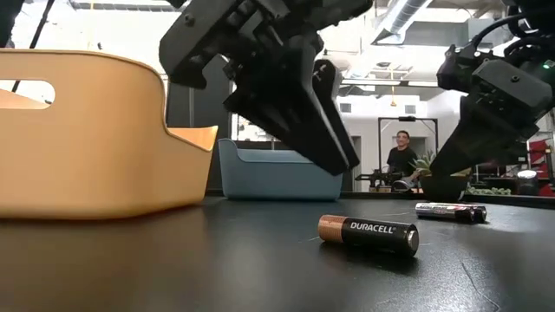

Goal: Sort batteries
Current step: Put the top silver battery into the blue bin

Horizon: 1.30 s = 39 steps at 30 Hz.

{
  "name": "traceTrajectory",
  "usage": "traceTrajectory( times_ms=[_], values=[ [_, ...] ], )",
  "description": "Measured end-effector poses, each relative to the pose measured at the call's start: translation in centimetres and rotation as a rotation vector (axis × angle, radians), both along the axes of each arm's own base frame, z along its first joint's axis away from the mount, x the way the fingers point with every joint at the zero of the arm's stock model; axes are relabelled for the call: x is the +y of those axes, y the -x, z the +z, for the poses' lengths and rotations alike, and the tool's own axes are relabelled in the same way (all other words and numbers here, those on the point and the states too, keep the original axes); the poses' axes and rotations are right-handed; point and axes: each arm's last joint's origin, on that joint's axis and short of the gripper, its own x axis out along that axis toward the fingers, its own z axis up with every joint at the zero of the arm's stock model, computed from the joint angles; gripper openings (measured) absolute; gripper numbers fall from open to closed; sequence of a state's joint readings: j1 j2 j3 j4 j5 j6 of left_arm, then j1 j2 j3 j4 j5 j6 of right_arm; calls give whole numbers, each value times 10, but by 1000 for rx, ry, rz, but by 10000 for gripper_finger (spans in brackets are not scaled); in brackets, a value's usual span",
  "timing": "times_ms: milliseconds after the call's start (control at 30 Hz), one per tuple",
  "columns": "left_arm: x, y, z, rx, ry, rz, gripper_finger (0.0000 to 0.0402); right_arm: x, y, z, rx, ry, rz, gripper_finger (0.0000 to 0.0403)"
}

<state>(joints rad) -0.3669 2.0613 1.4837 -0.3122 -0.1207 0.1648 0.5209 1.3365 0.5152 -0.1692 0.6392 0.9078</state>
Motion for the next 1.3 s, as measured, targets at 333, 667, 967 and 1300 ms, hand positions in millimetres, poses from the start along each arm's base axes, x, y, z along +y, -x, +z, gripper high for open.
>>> traceTrajectory(
  times_ms=[333, 667, 967, 1300],
  values=[
    [-5, 2, -2, 10, -7, -47, 173, 3, -1, 1, -13, -10, 23, 221],
    [-9, -2, -21, 38, 10, -70, 173, 10, 7, -9, 33, -54, -27, 221],
    [-10, -4, -20, 12, 30, -63, 173, 18, 1, -23, 43, -54, -18, 221],
    [-7, -6, -20, 11, 33, -51, 173, 19, -1, -37, 92, -44, -23, 221]
  ],
)
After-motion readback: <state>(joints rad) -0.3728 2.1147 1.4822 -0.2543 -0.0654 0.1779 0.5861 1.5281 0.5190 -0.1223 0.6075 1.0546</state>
